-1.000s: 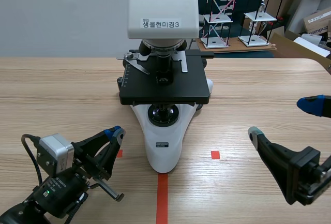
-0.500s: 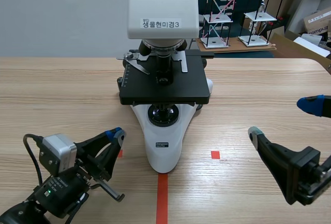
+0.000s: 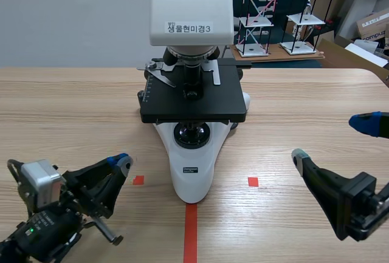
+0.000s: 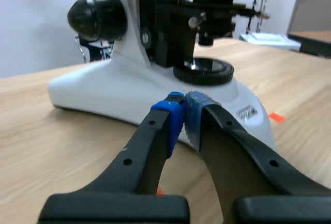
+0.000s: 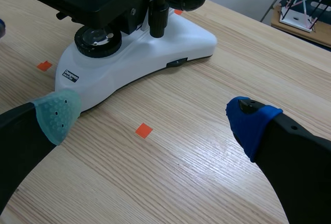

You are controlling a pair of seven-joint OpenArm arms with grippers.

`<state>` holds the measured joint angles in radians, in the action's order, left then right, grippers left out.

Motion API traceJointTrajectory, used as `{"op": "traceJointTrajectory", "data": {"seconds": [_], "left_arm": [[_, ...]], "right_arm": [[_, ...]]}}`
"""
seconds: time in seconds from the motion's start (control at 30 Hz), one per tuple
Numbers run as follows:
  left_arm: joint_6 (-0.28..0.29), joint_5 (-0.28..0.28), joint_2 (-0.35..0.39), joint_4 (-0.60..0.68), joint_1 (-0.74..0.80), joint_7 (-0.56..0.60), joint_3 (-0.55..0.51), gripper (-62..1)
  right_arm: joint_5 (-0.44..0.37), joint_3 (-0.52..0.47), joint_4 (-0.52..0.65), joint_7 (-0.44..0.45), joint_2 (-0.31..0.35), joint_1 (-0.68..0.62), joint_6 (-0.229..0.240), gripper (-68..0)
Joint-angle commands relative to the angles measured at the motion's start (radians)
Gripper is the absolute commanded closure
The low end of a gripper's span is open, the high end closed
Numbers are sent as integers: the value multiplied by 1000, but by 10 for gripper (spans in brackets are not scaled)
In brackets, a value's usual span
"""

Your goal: Return to the home posture

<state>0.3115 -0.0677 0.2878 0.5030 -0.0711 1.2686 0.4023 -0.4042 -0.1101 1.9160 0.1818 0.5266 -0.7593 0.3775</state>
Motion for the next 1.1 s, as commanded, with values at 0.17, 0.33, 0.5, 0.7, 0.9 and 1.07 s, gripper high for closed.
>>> {"op": "traceJointTrajectory", "data": {"seconds": [0.17, 0.33, 0.5, 0.7, 0.9, 1.07], "left_arm": [[29, 3, 81, 264, 224, -116, -164, -15], [80, -4, 98, 572, 420, -309, -351, -15], [107, -4, 98, 882, 576, -537, -484, -15], [111, -5, 98, 1104, 711, -612, -586, -24], [110, -4, 98, 1122, 797, -533, -635, -464], [110, 3, 105, 1122, 857, -449, -653, -598]], "right_arm": [[-8, -8, 7, 15, 5, 11, -4, -617], [-8, -8, 7, 15, 5, 11, -4, -617], [-8, -8, 7, 15, 5, 11, -4, -617], [-8, -8, 7, 15, 5, 11, -4, -617], [-8, -8, 7, 15, 5, 11, -4, -617], [-8, -8, 7, 15, 5, 11, -4, -617]]}}
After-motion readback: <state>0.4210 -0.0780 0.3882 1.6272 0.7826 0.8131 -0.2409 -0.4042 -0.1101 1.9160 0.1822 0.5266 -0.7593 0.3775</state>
